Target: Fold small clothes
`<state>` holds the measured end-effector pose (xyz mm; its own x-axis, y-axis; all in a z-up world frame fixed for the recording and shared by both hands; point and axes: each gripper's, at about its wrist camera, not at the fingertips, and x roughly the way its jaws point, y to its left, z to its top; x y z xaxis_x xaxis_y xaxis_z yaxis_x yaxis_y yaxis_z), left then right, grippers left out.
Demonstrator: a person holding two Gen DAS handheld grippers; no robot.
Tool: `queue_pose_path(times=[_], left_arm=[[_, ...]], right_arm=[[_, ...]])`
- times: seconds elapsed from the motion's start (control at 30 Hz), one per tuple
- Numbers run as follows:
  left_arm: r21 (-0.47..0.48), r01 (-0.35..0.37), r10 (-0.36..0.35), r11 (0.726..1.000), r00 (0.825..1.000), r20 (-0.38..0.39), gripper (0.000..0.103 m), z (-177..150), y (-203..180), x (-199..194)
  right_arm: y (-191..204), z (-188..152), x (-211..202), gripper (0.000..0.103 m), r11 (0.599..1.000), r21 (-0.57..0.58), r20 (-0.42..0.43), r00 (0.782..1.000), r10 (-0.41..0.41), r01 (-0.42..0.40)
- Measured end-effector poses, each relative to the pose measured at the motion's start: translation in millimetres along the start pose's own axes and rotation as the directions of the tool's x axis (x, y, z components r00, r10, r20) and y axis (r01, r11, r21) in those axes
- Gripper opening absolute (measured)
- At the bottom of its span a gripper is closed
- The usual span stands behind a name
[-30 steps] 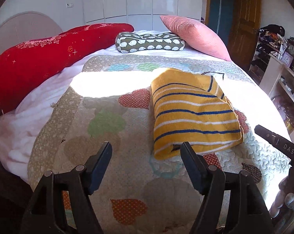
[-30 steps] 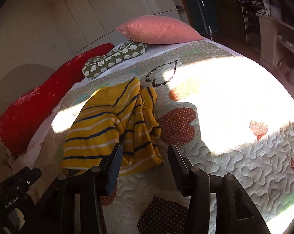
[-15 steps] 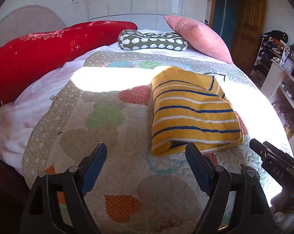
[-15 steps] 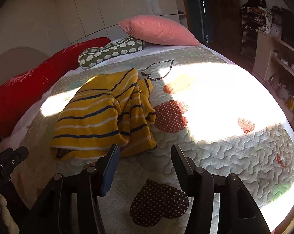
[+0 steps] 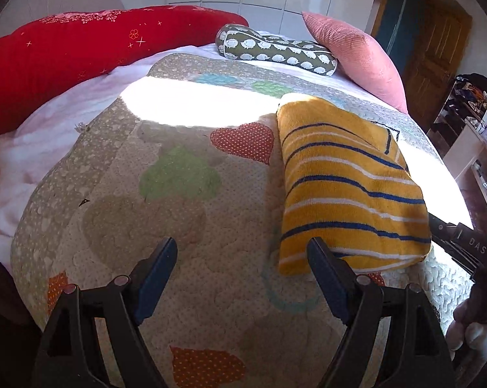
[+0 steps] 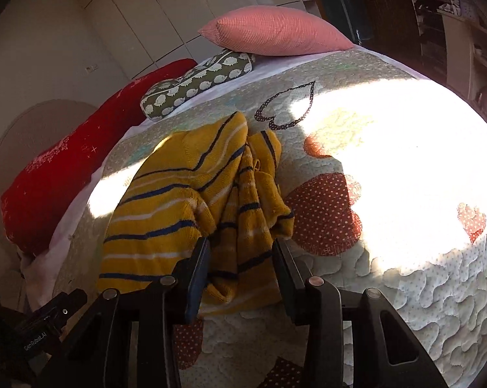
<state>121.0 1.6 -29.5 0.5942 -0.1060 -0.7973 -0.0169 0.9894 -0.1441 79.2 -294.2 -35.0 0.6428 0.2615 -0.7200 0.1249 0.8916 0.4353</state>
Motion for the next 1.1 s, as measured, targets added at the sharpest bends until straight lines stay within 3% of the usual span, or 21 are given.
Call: queue_pose_path(times=[0.07, 0.17, 0.23, 0.27, 0.3, 0.37, 0.47, 0.5, 0.53, 0.57, 0.67, 0.7, 0.77, 0.9, 1.0, 1.1], left_arm=[[0.012, 0.005, -0.005, 1.000, 1.000, -0.003, 0.082, 0, -1, 2], [0.045, -0.003, 0.003, 0.999, 1.000, -0.010, 0.082, -3, -2, 4], [0.039, 0.013, -0.012, 0.999, 1.000, -0.010, 0.082, -1, 2, 4], [0.026, 0.022, -0.022, 0.999, 1.000, -0.001, 0.082, 0, 6, 3], [0.016, 0.025, -0.025, 1.000, 1.000, 0.006, 0.082, 2, 8, 2], [0.013, 0.027, -0.027, 1.000, 1.000, 0.001, 0.082, 9, 9, 5], [-0.006, 0.058, -0.058, 0.998, 0.998, 0.000, 0.082, 16, 10, 5], [0.000, 0.062, -0.062, 0.998, 0.998, -0.002, 0.082, 16, 10, 5], [0.008, 0.062, -0.062, 0.998, 0.998, -0.002, 0.082, 17, 9, 4], [0.011, 0.059, -0.059, 0.998, 0.998, 0.003, 0.082, 17, 10, 3], [0.006, 0.056, -0.056, 0.998, 0.998, 0.011, 0.082, 18, 13, 3], [0.006, 0.053, -0.053, 0.999, 0.999, 0.007, 0.082, 18, 13, 5], [0.007, 0.044, -0.044, 0.999, 0.999, -0.009, 0.082, 18, 13, 11], [0.003, 0.039, -0.038, 0.999, 0.999, -0.026, 0.082, 16, 14, 17], [-0.005, 0.026, -0.026, 1.000, 0.999, -0.029, 0.082, 17, 18, 18], [-0.031, 0.038, -0.039, 0.999, 0.999, -0.020, 0.082, 22, 23, 18]], right_arm=[[-9, 1, 22, 0.043, 0.992, -0.009, -0.100, 0.987, -0.122, 0.122], [-24, 5, 7, 0.042, 0.987, 0.025, -0.062, 0.985, -0.158, 0.160], [-30, 16, -10, 0.043, 0.993, 0.115, -0.008, 1.000, 0.002, -0.001], [-31, 24, -12, 0.043, 0.982, 0.165, 0.004, 0.996, 0.094, -0.094], [-30, 31, -9, 0.043, 0.972, 0.190, 0.002, 0.990, 0.138, -0.136], [-17, 48, 4, 0.043, 0.975, 0.166, -0.014, 0.988, 0.154, -0.150], [-3, 63, 44, 0.043, 0.995, 0.097, -0.132, 0.991, 0.017, -0.004], [-4, 65, 55, 0.043, 0.994, 0.112, -0.168, 0.986, 0.022, -0.003], [-7, 66, 58, 0.040, 0.988, 0.145, -0.171, 0.982, 0.083, -0.058], [-7, 68, 57, 0.026, 0.980, 0.161, -0.166, 0.975, 0.146, -0.119], [-10, 76, 43, 0.016, 0.961, 0.170, -0.121, 0.963, 0.240, -0.218], [-11, 78, 39, 0.012, 0.968, 0.157, -0.113, 0.971, 0.213, -0.194], [-10, 85, 38, 0.005, 0.996, 0.080, -0.089, 0.995, 0.055, -0.048], [-20, 91, 57, 0.003, 0.990, 0.058, -0.110, 0.986, -0.122, 0.129], [-27, 90, 20, 0.004, 0.993, 0.119, -0.011, 1.000, -0.008, 0.009], [-12, 91, 4, 0.009, 0.992, 0.087, 0.002, 0.995, 0.097, -0.097]])
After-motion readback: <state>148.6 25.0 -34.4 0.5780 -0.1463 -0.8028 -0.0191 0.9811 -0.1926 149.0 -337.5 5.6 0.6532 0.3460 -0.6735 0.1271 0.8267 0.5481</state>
